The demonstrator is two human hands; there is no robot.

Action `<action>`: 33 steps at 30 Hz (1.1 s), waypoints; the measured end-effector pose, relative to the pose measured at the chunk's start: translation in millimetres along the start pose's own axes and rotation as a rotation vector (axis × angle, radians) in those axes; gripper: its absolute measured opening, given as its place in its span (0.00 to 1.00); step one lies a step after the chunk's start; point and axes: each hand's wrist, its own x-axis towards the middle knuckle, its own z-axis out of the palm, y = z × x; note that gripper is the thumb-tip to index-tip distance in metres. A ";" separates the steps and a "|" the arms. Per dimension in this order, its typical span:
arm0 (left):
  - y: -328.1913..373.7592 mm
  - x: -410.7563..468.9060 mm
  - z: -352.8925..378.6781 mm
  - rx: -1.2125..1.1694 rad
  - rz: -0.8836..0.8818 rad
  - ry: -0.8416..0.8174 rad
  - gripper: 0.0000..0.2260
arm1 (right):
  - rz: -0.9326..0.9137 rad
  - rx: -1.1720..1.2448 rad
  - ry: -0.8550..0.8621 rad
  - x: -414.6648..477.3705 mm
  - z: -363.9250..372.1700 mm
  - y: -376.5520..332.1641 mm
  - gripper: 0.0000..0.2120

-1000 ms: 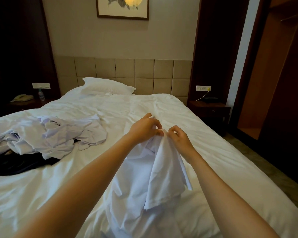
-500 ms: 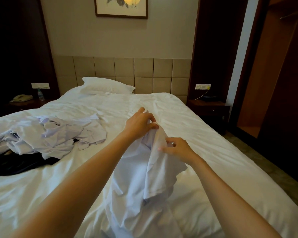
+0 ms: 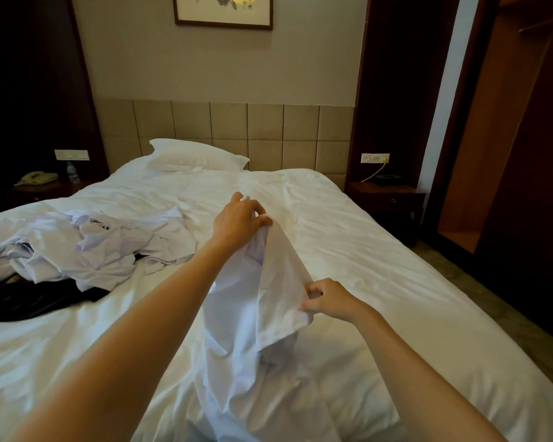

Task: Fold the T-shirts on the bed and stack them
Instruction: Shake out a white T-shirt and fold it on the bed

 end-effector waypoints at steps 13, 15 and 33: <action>-26.3 -0.6 -4.2 0.003 -0.091 0.022 0.14 | -0.030 0.114 0.315 -0.4 -17.6 1.4 0.08; -27.1 -0.5 -5.1 0.004 -0.096 0.029 0.14 | -0.031 0.125 0.360 0.0 -20.2 2.0 0.07; -14.6 20.8 -28.9 -0.054 -0.079 0.117 0.13 | -0.067 0.224 0.939 12.9 -100.4 -60.0 0.12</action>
